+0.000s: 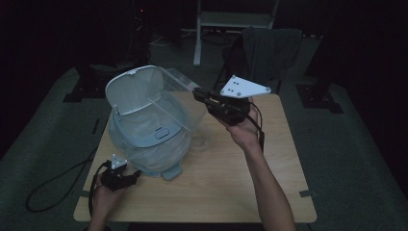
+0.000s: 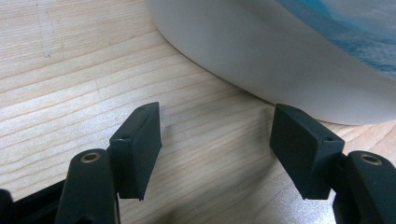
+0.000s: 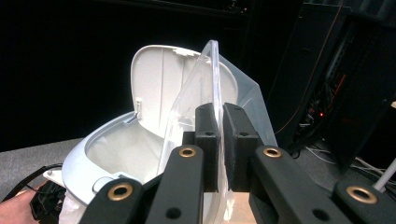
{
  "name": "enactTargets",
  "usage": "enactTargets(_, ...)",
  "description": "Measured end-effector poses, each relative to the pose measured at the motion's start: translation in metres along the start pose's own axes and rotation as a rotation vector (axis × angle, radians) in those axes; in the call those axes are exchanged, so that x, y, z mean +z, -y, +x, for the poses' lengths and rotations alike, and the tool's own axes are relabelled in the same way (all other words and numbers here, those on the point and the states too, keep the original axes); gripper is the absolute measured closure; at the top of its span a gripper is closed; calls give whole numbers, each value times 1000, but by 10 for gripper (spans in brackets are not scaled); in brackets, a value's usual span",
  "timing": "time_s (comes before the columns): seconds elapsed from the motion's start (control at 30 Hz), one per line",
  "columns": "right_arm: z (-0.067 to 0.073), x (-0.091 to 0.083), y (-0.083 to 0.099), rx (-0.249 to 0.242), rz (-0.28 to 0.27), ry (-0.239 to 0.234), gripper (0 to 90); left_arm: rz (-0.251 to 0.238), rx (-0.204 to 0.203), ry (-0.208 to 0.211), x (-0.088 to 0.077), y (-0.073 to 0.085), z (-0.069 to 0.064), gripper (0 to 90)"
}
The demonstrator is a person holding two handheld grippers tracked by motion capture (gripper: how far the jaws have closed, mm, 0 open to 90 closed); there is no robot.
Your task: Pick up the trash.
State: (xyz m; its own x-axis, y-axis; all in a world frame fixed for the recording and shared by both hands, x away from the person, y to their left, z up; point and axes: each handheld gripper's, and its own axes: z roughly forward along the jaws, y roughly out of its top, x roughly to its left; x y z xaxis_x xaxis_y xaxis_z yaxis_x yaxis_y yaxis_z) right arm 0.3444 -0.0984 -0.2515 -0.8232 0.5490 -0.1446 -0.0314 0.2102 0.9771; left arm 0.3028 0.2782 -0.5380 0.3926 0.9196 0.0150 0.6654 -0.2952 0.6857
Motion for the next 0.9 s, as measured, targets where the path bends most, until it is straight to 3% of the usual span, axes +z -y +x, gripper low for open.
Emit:
enactTargets(0.13, 5, 9, -3, -13, 7, -29, 848, 0, 0, 0, 0, 0, 0, 345)
enactTargets(0.2, 7, 16, -3, -23, 30, -78, 778, 2, 0, 2, 0, 0, 0, 345)
enactTargets(0.33, 11, 20, -1, -25, 13, -80, 650, 2, 1, 2, 0, 0, 0, 345)
enactTargets(0.43, 11, 21, 1, -26, 16, -84, 627, 2, 1, 2, 0, 0, 0, 345)
enactTargets(0.67, 14, 25, 3, -47, 34, -85, 747, 2, 0, 1, 0, 0, 0, 345)
enactTargets(0.73, 17, 25, 0, -60, 22, -54, 831, 2, 1, 2, 0, 0, 0, 345)
enactTargets(0.8, 19, 27, -2, -69, 21, -26, 834, 2, 1, 2, 0, 0, 0, 345)
enactTargets(0.9, 19, 31, -4, -74, 22, -48, 833, 3, 1, 2, 0, 0, 0, 345)
